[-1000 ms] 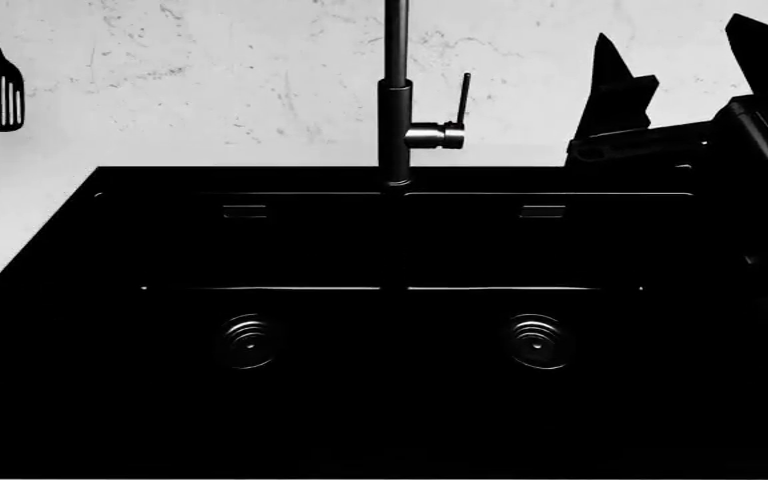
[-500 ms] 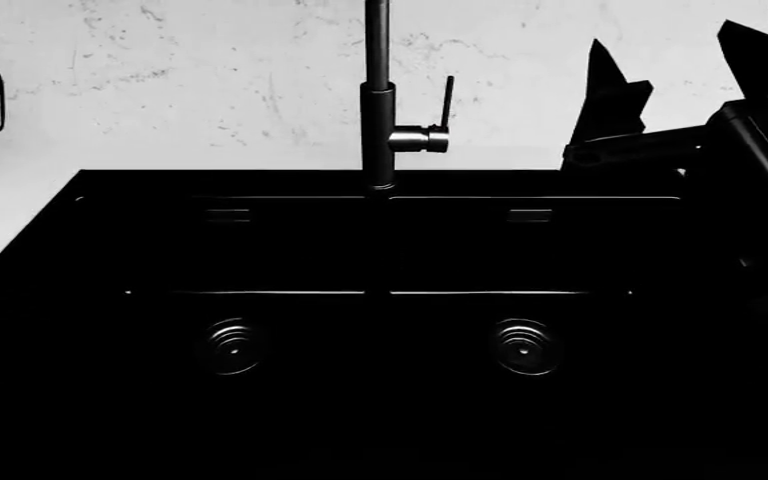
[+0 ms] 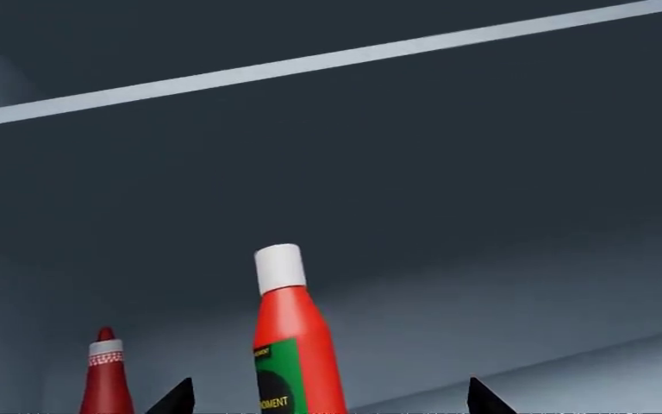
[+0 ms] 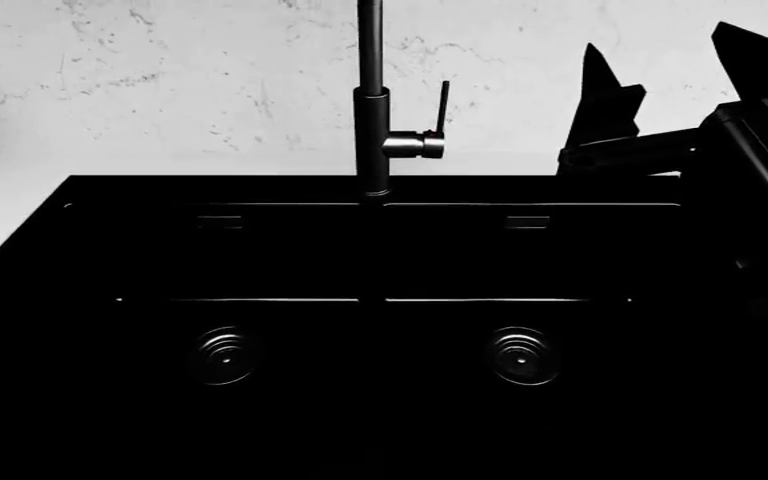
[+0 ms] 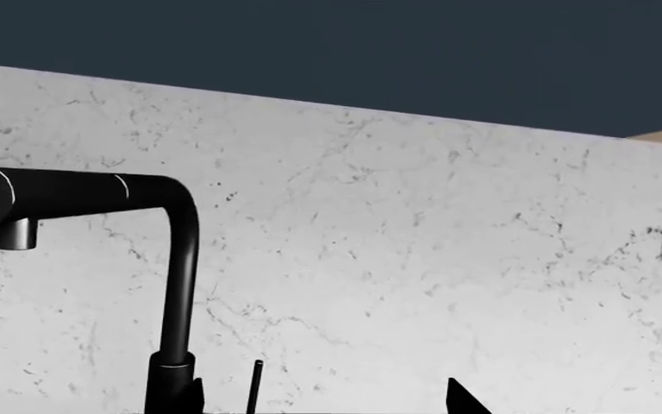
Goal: Pick the scallop from the plate and place it on the cutting board. Then pick the condiment bottle from the cabinet and place it next to the cutting board.
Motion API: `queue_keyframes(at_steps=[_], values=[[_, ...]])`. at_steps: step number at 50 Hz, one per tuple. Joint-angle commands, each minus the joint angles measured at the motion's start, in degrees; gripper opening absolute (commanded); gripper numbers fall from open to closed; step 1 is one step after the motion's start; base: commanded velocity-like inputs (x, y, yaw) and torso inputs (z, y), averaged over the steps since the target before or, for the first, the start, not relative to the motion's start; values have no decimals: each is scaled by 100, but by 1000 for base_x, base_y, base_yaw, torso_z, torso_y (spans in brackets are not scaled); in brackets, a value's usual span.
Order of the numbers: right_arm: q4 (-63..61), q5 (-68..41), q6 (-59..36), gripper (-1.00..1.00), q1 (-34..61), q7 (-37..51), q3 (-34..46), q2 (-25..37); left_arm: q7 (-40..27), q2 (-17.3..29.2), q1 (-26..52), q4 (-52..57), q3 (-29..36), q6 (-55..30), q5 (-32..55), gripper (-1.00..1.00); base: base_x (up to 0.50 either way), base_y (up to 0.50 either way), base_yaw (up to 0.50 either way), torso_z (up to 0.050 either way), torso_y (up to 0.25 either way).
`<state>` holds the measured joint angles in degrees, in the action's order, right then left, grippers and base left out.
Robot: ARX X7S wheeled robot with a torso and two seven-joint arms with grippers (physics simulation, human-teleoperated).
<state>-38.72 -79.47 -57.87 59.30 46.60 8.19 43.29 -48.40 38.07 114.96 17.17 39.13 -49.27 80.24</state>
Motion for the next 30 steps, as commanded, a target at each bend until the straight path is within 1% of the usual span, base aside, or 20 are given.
queue_keyframes(at_steps=[1, 8, 15, 19, 24, 26, 30], values=[[-25, -19, -14, 100, 36, 7, 36, 21, 30, -24, 83, -78, 17, -51, -42, 100, 0, 0, 0, 0, 0], [-52, 15, 24, 100, 24, -40, 46, 15, 42, -14, 102, -85, 14, -67, -53, 100, 261, 0, 0, 0, 0], [-38, 3, 19, 100, 13, -8, 64, 19, 76, -25, 148, -124, 16, -80, -89, 100, 0, 0, 0, 0, 0], [-34, 4, 21, 100, 10, -10, 76, 22, 198, -110, 247, -299, 64, -83, -210, 100, 0, 0, 0, 0, 0], [-21, 10, 13, 100, 5, -37, 102, 33, 542, -466, 477, -1236, 86, -61, -243, 100, 0, 0, 0, 0, 0], [-11, 9, 8, 100, 7, -45, 112, 37, 761, -640, 635, -1686, 138, -12, -394, 100, 0, 0, 0, 0, 0], [8, 1, -3, 100, 42, -56, 133, 37, 1040, -965, 867, -2499, 207, -108, -378, 100, 0, 0, 0, 0, 0]])
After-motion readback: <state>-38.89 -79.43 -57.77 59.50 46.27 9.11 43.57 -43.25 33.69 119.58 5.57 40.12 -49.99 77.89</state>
